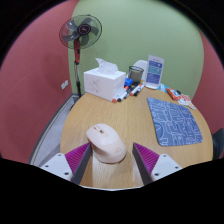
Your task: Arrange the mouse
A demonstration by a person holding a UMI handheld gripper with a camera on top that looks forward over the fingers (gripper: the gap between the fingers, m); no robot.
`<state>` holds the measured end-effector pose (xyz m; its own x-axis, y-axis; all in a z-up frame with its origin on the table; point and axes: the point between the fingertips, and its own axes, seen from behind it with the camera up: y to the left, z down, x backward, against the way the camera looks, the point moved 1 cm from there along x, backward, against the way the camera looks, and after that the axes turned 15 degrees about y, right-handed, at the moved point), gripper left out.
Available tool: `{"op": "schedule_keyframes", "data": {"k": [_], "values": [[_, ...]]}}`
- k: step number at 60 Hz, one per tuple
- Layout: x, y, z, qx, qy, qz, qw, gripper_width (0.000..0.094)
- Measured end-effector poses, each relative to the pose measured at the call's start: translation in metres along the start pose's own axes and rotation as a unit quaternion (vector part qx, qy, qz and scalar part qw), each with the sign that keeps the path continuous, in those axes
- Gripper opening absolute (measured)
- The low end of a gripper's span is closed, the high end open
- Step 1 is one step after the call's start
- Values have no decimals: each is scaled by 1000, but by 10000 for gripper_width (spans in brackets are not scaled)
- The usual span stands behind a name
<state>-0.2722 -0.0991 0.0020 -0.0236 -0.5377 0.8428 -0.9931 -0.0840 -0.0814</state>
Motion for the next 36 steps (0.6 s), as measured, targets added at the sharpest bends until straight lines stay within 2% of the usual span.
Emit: {"op": "schedule_keyframes", "data": {"k": [11, 18, 20, 27, 36], "values": [[-23, -10, -29, -17, -5, 2, 1000, 814], [-35, -8, -43, -24, -13, -15, 1000, 689], [-37, -3, -45, -23, -14, -26, 999, 553], [-39, -3, -52, -14, -27, -24, 999, 477], [-36, -2, -57, -13, -20, -37, 999, 392]]}}
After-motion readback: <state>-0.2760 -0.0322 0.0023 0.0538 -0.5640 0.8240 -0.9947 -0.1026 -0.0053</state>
